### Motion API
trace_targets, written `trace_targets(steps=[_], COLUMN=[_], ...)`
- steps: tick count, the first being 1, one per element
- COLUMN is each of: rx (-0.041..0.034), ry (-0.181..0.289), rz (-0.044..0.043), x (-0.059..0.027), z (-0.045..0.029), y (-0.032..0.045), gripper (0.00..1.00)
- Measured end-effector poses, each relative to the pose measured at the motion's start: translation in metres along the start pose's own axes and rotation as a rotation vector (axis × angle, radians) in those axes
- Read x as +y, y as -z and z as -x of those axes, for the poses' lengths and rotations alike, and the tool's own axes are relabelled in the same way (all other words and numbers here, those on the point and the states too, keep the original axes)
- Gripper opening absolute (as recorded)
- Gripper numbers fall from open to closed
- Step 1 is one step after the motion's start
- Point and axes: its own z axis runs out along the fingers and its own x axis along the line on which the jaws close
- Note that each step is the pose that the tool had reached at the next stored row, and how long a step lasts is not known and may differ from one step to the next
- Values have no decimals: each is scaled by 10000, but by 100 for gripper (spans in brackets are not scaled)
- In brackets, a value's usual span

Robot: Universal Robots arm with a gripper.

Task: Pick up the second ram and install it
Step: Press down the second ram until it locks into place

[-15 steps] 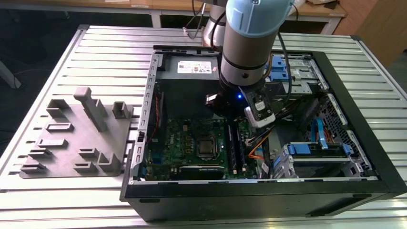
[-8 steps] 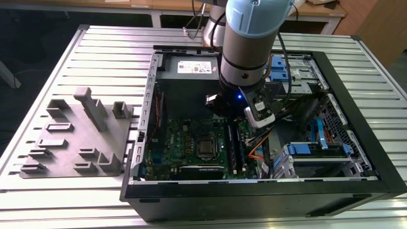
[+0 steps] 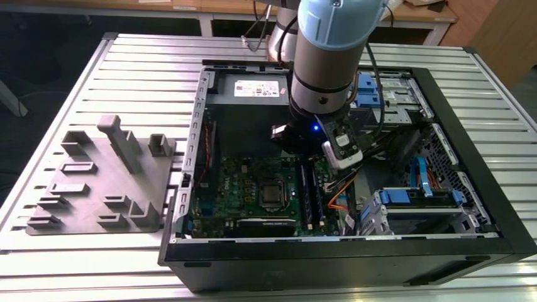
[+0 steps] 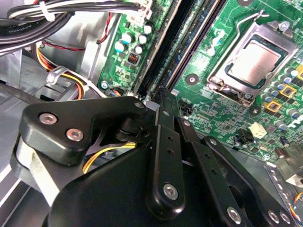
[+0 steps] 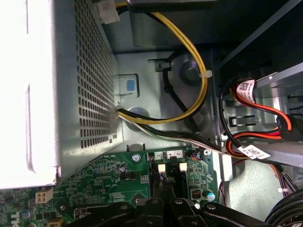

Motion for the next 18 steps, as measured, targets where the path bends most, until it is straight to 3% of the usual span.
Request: trace_targets(steps=[5,12,18], rx=[-4,-1,0], ry=[-1,-1,0], rz=[10,3,1], x=[2,17,-2], z=[1,6,8], y=[9,181,188], gripper=[7,7,7])
